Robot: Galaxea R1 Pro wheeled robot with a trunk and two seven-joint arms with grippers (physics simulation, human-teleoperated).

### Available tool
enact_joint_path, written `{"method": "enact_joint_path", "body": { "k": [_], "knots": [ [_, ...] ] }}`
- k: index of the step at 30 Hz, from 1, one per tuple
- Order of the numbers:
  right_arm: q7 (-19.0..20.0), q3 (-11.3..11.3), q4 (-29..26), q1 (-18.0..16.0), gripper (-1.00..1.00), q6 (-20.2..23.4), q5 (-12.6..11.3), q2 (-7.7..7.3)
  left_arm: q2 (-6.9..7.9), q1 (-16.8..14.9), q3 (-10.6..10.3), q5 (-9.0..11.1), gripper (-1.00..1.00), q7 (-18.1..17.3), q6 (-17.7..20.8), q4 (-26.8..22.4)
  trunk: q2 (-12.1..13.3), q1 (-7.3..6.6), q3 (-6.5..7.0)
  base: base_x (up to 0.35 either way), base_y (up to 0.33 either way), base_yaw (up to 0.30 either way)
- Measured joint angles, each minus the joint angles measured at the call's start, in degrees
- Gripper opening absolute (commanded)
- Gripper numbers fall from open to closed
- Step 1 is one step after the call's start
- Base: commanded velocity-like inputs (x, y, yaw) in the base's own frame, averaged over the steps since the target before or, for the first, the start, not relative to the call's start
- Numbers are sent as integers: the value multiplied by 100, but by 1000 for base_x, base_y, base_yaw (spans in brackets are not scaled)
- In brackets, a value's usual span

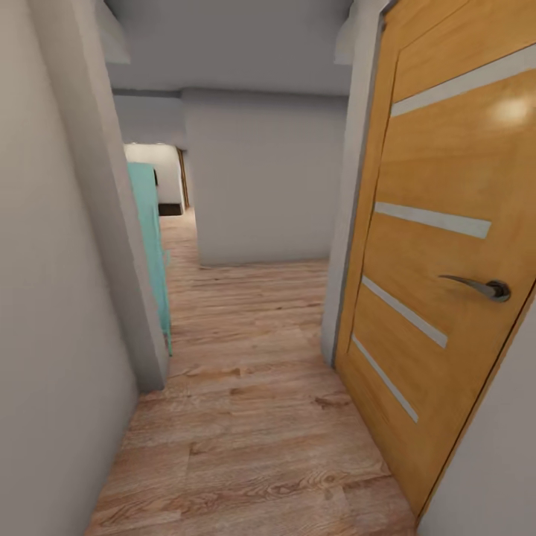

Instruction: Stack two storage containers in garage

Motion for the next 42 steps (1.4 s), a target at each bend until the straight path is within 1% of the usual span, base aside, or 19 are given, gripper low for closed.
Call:
{"method": "enact_joint_path", "body": {
  "k": [18, 24, 28, 30, 31, 33, 35, 36, 38, 42],
  "knots": [
    [0, -2, -4, 0, 100, -9, -7, -2, -6, 0, 2, 0, 100, 3, 0, 0, 0, 0, 0, 321, 0, 13],
    [45, 0, 2, 0, 100, 60, 6, 5, 0, 0, -5, 0, 100, 3, 1, 0, 0, 0, 0, 321, 0, 0],
    [53, -16, 3, 0, 100, 70, -23, 35, -3, 0, -6, -5, 100, 0, 7, 0, 0, 0, 0, 321, 0, 0],
    [56, -43, 4, 0, 100, 71, -59, 25, -5, 0, -6, -8, 100, 2, 5, 0, 0, 0, 0, 321, 0, 0],
    [57, -52, 4, 0, 100, 68, -117, 22, -5, 0, -6, -8, 100, 2, 4, 0, 0, 0, 0, 321, 0, 0],
    [58, -70, 7, 0, 100, 44, -304, 15, -6, 0, -6, -8, 100, 2, 2, 0, 0, 0, 0, 321, 0, 0],
    [53, -83, 6, 0, 100, 17, -683, 2, -6, 0, -6, -9, 100, 2, 1, 0, 0, 0, 0, 321, 0, 0],
    [54, -85, 5, 0, 100, 0, -958, -28, -6, 0, -3, -8, 100, 2, 1, 0, 0, 0, 0, 321, 0, 0],
    [54, -81, 4, 0, 100, -30, -1114, -84, -6, 0, -4, -9, 100, 3, 1, 0, 0, 0, 0, 321, 0, 0],
    [53, -60, -1, 0, 100, -251, -1216, -147, -6, 0, -5, -9, 100, 3, 1, 0, 0, 0, 0, 321, 0, 0]
  ]
}}
